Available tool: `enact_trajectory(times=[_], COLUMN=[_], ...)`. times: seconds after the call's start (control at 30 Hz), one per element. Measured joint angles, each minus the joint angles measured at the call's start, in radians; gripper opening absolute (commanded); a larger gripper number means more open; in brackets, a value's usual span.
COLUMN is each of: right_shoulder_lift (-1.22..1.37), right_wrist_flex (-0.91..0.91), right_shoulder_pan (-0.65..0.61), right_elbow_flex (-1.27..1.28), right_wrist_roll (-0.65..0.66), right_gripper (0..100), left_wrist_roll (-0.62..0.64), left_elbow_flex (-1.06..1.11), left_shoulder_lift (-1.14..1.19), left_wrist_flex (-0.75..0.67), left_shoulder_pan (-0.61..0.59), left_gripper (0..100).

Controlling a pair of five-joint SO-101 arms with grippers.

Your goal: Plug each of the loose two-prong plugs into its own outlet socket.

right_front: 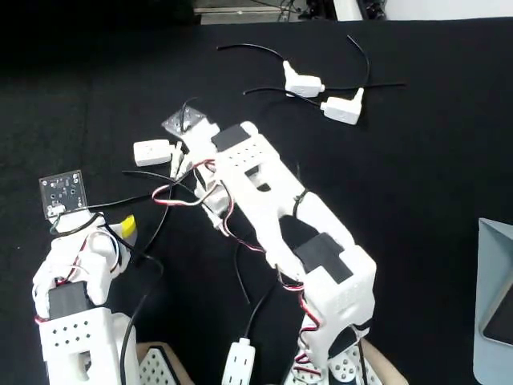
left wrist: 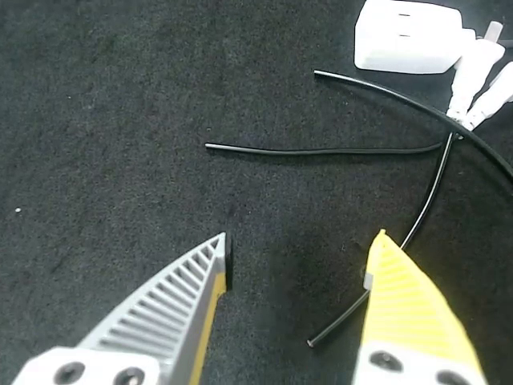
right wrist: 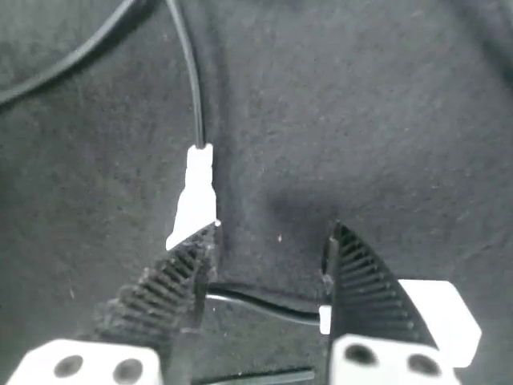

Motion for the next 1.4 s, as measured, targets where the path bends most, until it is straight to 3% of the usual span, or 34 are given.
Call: enact_trajectory(times=[0.2,0.5,1.17,1.4], right_shoulder_lift=[0.000,0.000,-0.049,0.064], right_wrist_flex=[-0.040,-0.048,-0.043,-0.103], right_shoulder_pan=[-0.002,-0.063,-0.109,-0.103], right_elbow_flex=[0.046,0.046,0.028,0.034], right_wrist_roll=[0.000,-0.103,-0.110,-0.110], right_gripper=[19.1,19.1,19.1,19.1], left_wrist_roll=[0.000,0.000,0.000,0.000], left_elbow_flex=[0.000,0.000,0.000,0.000], left_shoulder_lift=[0.000,0.000,0.000,0.000], left_wrist_flex=[0.000,0.000,0.000,0.000], left_shoulder_pan=[0.000,0.000,0.000,0.000], left_gripper=[28,28,28,28])
